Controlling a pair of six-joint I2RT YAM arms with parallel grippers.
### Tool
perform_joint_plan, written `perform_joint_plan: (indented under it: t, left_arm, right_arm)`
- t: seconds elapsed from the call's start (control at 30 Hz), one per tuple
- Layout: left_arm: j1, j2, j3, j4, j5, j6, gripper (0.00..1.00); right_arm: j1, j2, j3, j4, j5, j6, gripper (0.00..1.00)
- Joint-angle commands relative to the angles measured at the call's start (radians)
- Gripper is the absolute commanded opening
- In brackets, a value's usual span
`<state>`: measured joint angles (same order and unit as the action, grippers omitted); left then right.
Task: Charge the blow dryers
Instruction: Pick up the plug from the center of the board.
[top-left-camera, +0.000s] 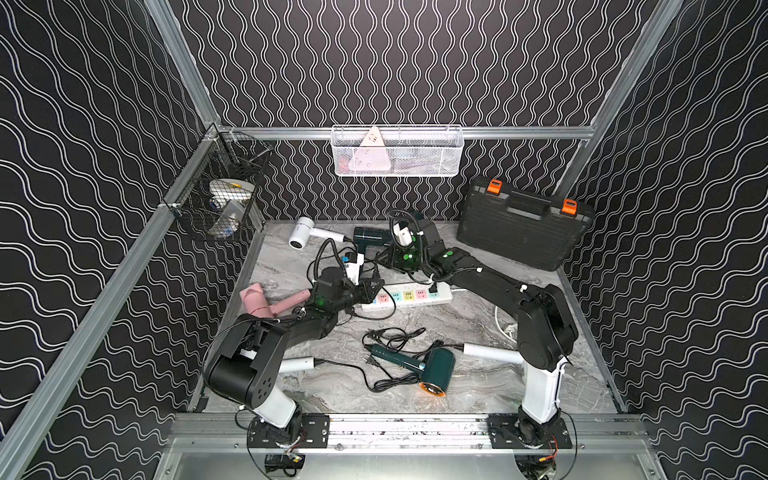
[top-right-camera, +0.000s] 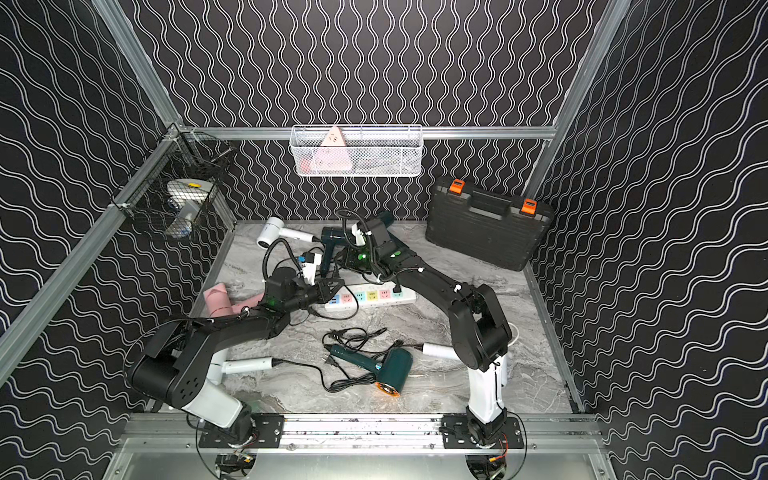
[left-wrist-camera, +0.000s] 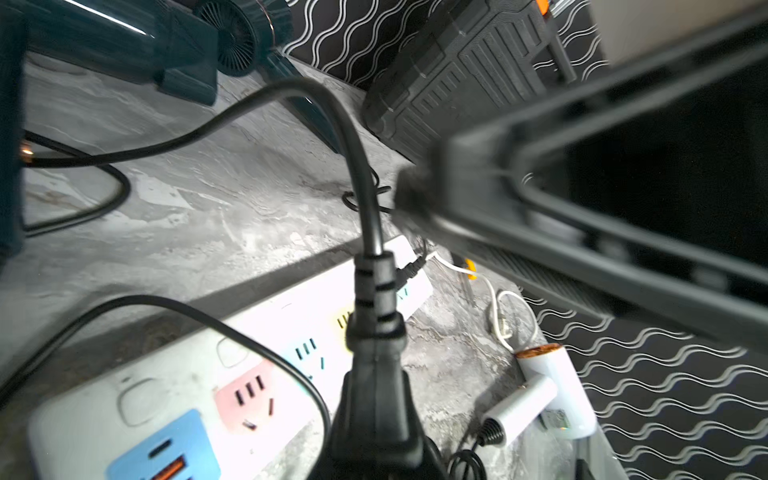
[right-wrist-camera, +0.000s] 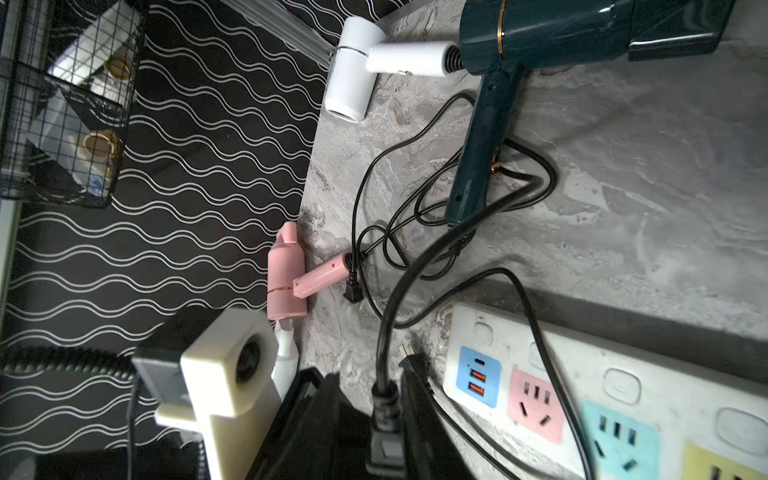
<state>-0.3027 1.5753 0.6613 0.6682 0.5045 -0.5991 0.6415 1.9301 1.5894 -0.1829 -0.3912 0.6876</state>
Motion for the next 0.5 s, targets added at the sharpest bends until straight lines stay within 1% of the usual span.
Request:
perform_joint_plan:
  t: [0.0, 0.17, 0.3, 0.47]
  left_arm:
    - [-0.027, -0.015, 0.021, -0.031, -0.007, 0.084, 0.04]
    - [-0.084, -0.035, 0.041, -0.103, -0.074, 0.186, 0.02]
    - [-0.111, -0.037, 0.048, -0.116, -0.102, 0.232, 0.0]
    - [-0.129, -0.041, 0.047, -0.107, -0.102, 0.264, 0.0]
  right_arm:
    - [-0.029, -0.021, 0.023, -0.131, -0.054, -0.054, 0.38]
    - [-0.074, -0.053, 0.038, -0.25, -0.153, -0.098, 0.48]
    - [-0.087, -0.051, 0.061, -0.353, -0.227, -0.145, 0.49]
    - [-0.094, -0.043, 0.07, -0.446, -0.255, -0.193, 0.49]
